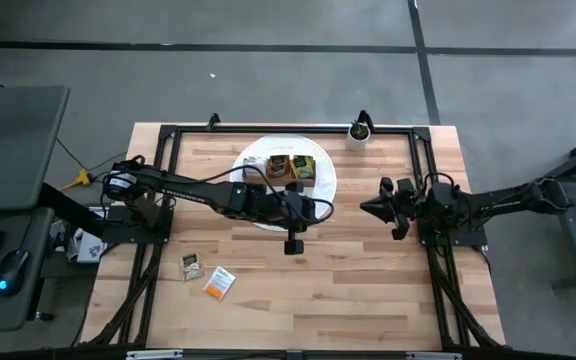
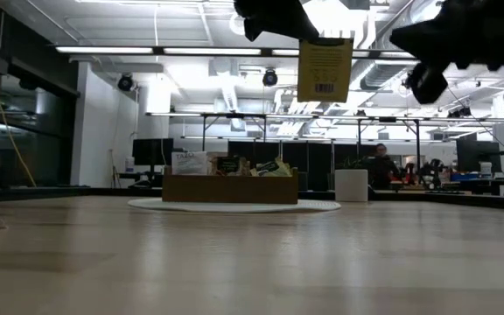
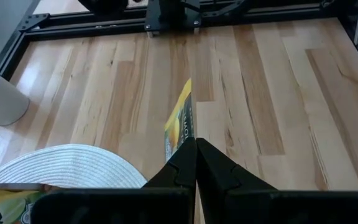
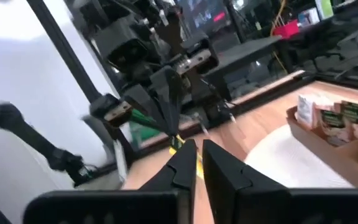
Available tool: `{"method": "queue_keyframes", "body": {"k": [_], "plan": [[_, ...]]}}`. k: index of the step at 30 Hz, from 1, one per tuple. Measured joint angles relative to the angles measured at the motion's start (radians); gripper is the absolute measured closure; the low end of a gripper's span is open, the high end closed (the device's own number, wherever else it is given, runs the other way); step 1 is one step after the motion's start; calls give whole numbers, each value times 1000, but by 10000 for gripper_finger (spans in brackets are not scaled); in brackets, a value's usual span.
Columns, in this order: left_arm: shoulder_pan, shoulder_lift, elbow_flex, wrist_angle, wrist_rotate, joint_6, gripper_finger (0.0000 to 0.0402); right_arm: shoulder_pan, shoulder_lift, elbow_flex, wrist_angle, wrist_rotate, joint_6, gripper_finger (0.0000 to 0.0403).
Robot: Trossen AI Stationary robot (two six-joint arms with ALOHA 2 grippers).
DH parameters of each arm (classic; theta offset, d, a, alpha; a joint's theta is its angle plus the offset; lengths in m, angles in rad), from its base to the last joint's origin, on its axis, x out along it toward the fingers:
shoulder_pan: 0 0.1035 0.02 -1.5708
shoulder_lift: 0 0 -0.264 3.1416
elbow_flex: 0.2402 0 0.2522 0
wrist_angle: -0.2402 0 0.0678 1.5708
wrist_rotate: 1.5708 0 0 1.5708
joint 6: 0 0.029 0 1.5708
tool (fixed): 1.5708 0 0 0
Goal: Pick & Place Tea
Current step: Put the green tea bag into the right section of the wooden organizer
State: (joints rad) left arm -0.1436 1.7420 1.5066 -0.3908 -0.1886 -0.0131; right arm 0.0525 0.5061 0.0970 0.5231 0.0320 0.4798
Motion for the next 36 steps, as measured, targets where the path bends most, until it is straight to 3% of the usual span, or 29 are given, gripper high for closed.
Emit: {"method": "queue_keyframes", "body": {"k": [8, 13, 24, 36], "plan": [[0, 0, 0, 0, 8, -1, 401, 0, 148, 333, -481, -23, -192, 294], [0, 0, 0, 0, 8, -2, 401, 0, 283, 522, -657, -92, -296, 240], [0, 0, 0, 61, 26, -22, 401, 0, 570, 729, -788, -152, -404, 216], [0, 0, 0, 61, 24, -22, 401, 0, 601, 741, -792, -192, -379, 206]]}}
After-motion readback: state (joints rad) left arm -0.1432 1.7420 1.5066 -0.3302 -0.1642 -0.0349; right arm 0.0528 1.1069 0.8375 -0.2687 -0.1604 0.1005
